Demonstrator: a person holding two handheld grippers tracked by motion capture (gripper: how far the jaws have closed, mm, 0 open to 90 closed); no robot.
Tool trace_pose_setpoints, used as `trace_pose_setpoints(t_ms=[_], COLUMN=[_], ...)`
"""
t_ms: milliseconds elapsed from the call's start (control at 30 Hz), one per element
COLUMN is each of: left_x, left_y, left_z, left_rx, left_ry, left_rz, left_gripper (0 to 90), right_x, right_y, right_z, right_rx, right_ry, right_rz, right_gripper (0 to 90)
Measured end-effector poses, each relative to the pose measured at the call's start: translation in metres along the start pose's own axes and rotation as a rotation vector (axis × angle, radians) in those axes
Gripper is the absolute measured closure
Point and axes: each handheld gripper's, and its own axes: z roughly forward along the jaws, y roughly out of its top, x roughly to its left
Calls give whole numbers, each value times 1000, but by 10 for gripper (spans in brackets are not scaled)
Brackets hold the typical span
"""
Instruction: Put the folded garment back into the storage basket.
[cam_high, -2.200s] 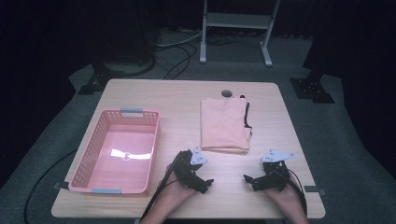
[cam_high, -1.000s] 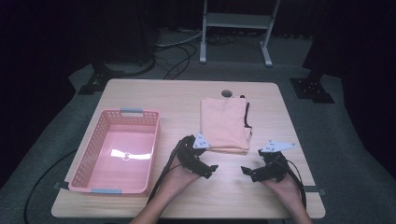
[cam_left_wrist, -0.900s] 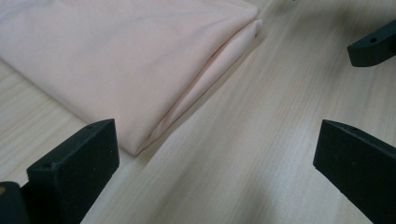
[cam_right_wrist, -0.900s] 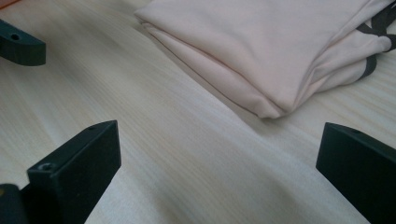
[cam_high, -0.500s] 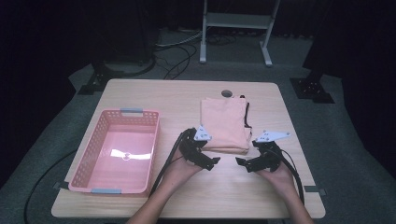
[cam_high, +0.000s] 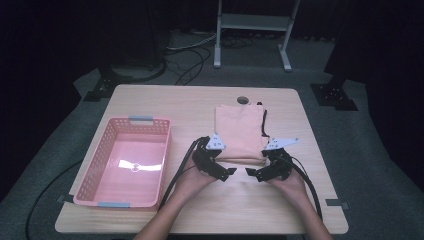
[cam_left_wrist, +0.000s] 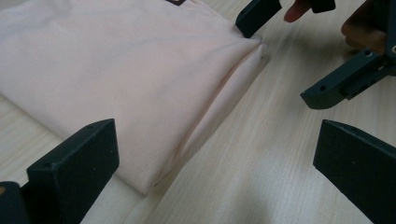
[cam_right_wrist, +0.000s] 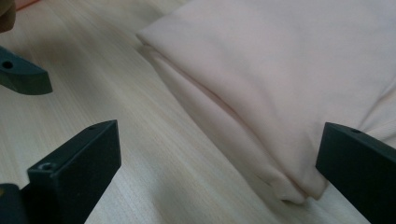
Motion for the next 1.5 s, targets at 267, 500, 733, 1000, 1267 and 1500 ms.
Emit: trace_pose_setpoints(t_ms=[267, 500, 733, 1000, 1267, 1500], left_x=[8, 8, 2, -4, -15, -24], left_y=[-10, -9, -8, -13, -17, -20], left_z=[18, 19, 15, 9, 3, -2], left_rx=[69, 96, 136, 140, 151, 166], left_ry=[-72, -77, -84, -90, -86, -103], left_rz=[-42, -31, -23, -36, -33, -28], left_gripper=[0, 0, 0, 0, 0, 0], right_x=[1, 2, 6, 16, 26, 31], right_y=[-2, -2, -3, -10, -14, -20], right_z=[5, 5, 3, -3, -7, -13], right_rx=[26, 28, 52, 47, 66, 63], right_ry=[8, 17, 25, 45, 69, 93], right_rz=[-7, 6, 5, 7, 3, 9], right_gripper=[1, 1, 1, 2, 1, 1])
